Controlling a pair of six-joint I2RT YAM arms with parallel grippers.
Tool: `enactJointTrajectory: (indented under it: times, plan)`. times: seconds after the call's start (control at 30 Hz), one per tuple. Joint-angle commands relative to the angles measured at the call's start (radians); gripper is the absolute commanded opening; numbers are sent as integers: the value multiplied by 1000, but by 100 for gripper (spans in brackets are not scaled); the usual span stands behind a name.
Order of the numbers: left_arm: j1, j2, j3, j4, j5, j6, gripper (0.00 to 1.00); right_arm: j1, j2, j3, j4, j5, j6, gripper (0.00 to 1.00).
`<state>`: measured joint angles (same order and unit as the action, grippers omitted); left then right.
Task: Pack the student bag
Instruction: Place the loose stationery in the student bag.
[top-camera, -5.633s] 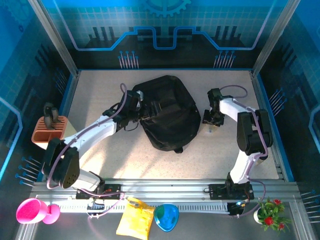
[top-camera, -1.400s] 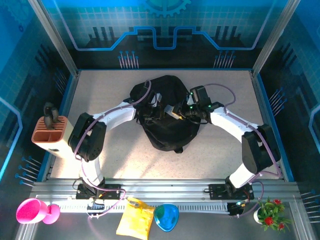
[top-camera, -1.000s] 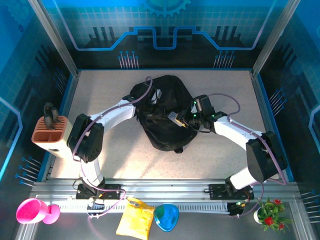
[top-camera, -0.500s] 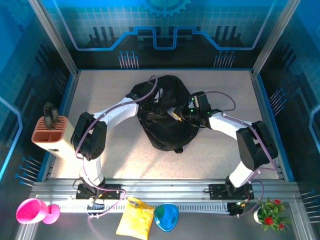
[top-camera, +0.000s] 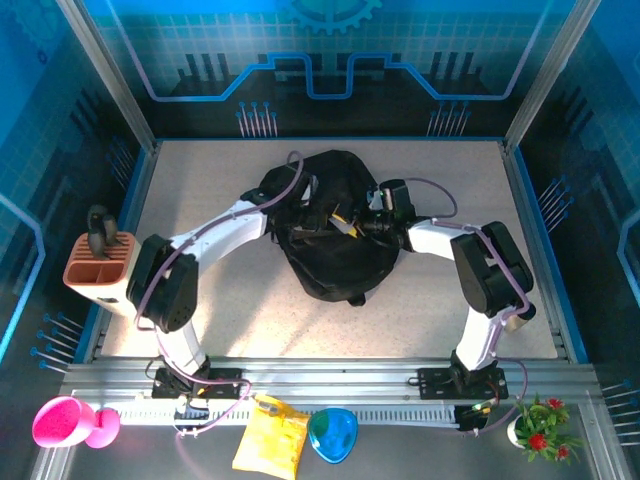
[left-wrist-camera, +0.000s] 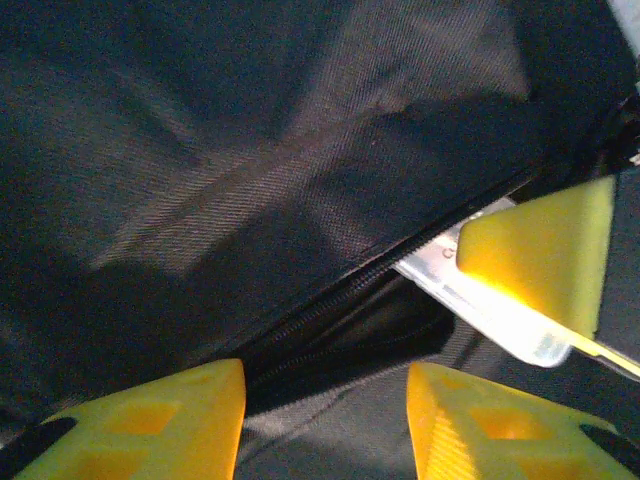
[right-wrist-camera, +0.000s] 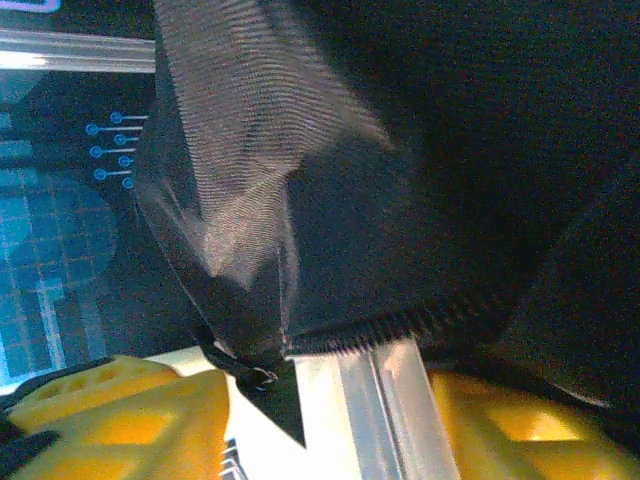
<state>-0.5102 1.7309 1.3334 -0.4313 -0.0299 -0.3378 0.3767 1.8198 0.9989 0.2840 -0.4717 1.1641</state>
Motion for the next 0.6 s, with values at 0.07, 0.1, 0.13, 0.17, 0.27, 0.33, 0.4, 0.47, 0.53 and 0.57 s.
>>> enactJointTrajectory:
  times: [0.07, 0.1, 0.13, 0.17, 0.27, 0.33, 0.4, 0.47, 0.53, 0.57]
  plan:
    - [35, -129, -58, 48, 2, -76, 58, -51, -156, -60, -222, 27, -91, 66]
    - [43, -148, -72, 58, 7, -86, 60, -53, -175, -65, -258, 32, -106, 66]
    - [51, -165, -84, 63, 11, -95, 62, -53, -191, -65, -293, 38, -121, 66]
    - [61, -185, -98, 70, 12, -108, 63, -51, -207, -65, -324, 44, -136, 65]
    - [86, -232, -140, 87, 12, -139, 66, -41, -230, -66, -366, 61, -158, 61]
    - [101, -258, -166, 99, 9, -156, 67, -35, -226, -56, -368, 57, -162, 54]
    - [116, -280, -192, 108, 10, -175, 68, -30, -202, -31, -363, 48, -167, 45]
    - [130, -296, -210, 109, 13, -194, 68, -21, -172, -3, -342, 38, -165, 36]
    - [143, -312, -230, 113, 18, -213, 68, -12, -132, 34, -333, 38, -167, 29]
    - [151, -322, -241, 114, 21, -223, 68, -7, -109, 55, -331, 39, -169, 26]
